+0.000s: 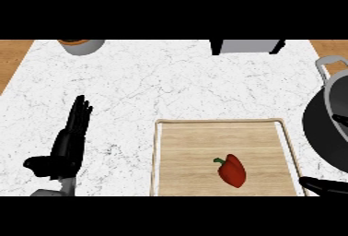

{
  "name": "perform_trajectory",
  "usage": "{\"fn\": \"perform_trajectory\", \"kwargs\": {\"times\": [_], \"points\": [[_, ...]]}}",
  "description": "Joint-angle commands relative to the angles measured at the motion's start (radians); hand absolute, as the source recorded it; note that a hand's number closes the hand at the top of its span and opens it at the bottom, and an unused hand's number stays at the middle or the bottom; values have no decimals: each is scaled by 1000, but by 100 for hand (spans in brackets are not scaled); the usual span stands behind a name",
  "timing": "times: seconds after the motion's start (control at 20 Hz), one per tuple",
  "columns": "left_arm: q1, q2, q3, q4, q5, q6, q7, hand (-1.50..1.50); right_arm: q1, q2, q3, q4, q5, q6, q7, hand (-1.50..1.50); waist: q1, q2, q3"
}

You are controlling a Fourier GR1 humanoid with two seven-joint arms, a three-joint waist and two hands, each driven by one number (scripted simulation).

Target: Pick the bell pepper from the tray and place it in the pot

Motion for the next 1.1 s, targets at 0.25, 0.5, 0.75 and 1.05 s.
{"fn": "perform_trajectory", "kwargs": {"times": [0.25, 0.5, 0.75, 1.05], "points": [[-16, -29, -2, -24, -16, 9, 10, 0, 318, -88, -12, -244, 223, -11, -80, -150, 2, 0, -4], [-10, -27, -18, -44, -41, 27, 39, 0, 402, -171, 33, -304, 513, -79, 23, -150, 6, 1, -5], [26, -44, -39, -77, -49, 30, 39, 0, 413, -171, 118, -440, 699, -67, 302, -150, 27, 3, -5], [4, -56, -9, -28, -59, -6, 15, 0, 392, -49, 290, -452, 904, -55, 419, -150, 24, 4, -3]]}}
